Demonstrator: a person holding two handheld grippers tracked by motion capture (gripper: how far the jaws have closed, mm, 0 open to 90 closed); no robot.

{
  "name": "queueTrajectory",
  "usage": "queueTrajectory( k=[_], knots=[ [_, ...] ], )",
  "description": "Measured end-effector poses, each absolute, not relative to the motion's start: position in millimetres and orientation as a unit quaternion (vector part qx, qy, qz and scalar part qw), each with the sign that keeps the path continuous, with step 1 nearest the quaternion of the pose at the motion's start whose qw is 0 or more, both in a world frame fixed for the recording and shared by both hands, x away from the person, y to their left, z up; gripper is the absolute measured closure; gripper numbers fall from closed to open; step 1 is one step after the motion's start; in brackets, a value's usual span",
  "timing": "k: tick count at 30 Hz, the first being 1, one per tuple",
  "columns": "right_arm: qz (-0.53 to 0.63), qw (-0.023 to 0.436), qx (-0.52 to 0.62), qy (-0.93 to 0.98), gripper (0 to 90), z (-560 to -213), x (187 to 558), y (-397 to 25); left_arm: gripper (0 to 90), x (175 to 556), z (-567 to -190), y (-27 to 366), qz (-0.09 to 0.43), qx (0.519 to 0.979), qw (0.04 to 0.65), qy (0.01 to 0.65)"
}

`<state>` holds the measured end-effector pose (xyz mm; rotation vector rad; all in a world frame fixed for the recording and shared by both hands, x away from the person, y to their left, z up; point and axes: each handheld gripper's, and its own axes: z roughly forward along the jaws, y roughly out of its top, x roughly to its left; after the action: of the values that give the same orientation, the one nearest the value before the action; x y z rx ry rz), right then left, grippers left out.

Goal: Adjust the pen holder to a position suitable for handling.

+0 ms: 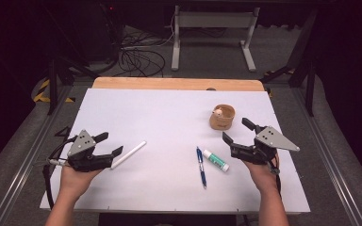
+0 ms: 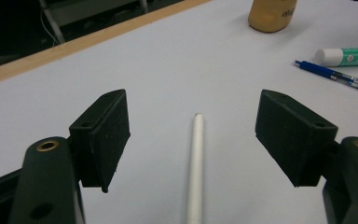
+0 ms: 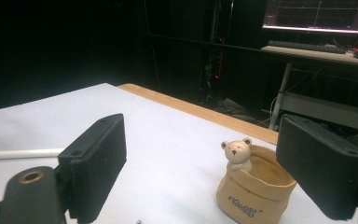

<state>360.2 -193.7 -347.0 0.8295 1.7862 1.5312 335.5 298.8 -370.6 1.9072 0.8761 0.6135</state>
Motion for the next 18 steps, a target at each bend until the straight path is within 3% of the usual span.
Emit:
queueTrajectory(
  k=[18],
  knots=[
    [0.58,0.314,0.313,0.683,17.7,-346.8,360.3,-190.0,33.9,336.2,-388.5,296.2,0.215,0.807,0.406,0.372]
  ],
)
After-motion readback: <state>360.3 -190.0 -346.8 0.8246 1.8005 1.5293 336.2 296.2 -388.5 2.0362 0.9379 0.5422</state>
